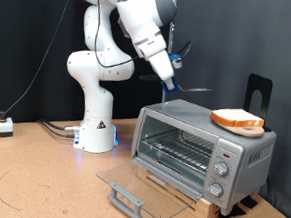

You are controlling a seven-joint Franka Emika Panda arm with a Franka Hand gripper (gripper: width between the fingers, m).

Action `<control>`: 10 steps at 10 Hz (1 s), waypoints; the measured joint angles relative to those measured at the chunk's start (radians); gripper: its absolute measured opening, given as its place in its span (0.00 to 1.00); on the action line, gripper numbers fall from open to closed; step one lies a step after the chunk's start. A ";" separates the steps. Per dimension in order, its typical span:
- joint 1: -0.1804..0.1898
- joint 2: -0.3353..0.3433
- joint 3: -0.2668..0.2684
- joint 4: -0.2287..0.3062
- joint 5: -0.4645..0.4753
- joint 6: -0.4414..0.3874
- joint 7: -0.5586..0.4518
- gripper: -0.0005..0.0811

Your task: Make a piece of toast with the oven

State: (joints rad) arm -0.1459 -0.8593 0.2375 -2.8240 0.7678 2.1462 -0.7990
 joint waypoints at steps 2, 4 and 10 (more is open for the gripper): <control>-0.058 0.007 -0.048 0.004 -0.065 -0.053 -0.023 0.50; -0.098 0.022 -0.118 0.012 -0.123 -0.113 -0.085 0.50; -0.130 0.051 -0.175 0.016 -0.183 -0.163 -0.170 0.50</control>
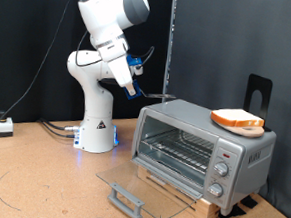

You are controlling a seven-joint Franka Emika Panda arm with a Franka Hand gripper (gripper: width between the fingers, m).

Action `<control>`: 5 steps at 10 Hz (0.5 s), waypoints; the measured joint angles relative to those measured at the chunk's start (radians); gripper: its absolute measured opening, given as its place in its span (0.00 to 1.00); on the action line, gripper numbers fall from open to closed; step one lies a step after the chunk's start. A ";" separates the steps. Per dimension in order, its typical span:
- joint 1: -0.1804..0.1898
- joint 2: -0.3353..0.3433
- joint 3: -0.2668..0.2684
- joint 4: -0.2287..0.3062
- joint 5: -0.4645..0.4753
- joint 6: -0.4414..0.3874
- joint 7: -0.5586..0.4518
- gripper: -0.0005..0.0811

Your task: Make a piece of toast with the oven

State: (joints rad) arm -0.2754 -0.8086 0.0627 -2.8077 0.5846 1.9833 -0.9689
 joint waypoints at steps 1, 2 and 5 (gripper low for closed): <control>0.009 0.008 0.028 0.001 0.000 0.008 0.006 0.50; 0.013 0.032 0.064 0.005 0.005 0.044 0.028 0.50; 0.013 0.158 0.142 0.038 0.035 0.203 0.068 0.50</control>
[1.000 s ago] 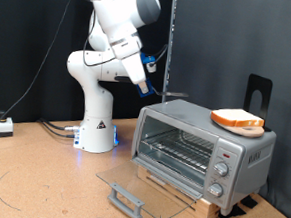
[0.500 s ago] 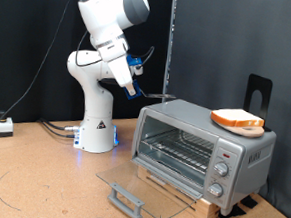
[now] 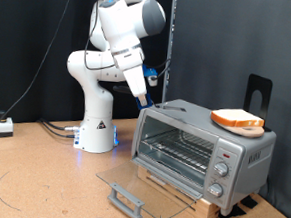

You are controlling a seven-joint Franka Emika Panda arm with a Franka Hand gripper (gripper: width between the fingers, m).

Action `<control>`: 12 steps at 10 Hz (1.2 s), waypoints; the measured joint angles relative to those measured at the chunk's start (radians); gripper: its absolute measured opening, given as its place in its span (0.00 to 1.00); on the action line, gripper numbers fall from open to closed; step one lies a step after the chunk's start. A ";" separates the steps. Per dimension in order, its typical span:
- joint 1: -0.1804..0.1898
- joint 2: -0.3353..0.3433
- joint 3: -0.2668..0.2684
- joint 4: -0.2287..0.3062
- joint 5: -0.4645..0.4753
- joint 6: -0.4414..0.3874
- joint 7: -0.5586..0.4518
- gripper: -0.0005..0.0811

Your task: Make a piece of toast with the oven

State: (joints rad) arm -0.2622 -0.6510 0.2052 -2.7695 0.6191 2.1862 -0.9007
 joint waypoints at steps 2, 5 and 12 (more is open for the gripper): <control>-0.001 0.103 0.019 0.049 0.001 0.033 0.001 0.50; 0.001 0.101 0.023 0.045 0.001 0.033 0.001 0.50; 0.046 0.104 0.054 0.050 0.032 0.014 -0.014 0.50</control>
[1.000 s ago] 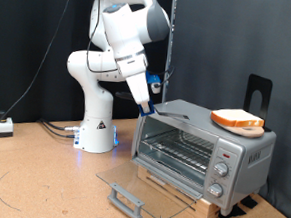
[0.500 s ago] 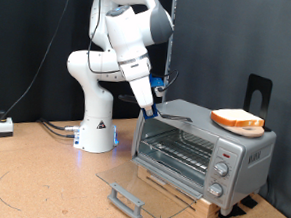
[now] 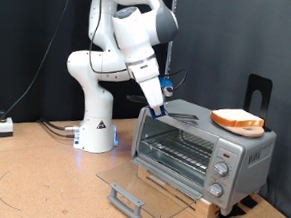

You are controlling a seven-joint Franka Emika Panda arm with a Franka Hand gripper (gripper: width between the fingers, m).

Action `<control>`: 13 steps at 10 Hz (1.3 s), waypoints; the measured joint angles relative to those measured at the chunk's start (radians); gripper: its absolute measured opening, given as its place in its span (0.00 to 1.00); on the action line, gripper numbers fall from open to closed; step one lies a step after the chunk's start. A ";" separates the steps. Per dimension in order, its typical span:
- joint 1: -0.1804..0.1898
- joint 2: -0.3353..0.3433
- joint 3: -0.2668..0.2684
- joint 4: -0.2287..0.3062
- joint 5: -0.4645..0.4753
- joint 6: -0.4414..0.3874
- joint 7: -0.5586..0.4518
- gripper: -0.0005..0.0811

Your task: Make a piece of toast with the oven

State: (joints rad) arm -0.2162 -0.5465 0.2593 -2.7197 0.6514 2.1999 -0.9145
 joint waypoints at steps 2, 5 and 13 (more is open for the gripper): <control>0.001 0.006 0.016 0.002 0.010 0.007 0.011 0.50; 0.003 0.030 0.042 0.013 0.038 0.030 0.013 0.50; 0.013 0.051 0.070 0.072 0.109 0.027 0.018 0.50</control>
State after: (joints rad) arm -0.2031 -0.4957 0.3293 -2.6478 0.7603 2.2272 -0.8970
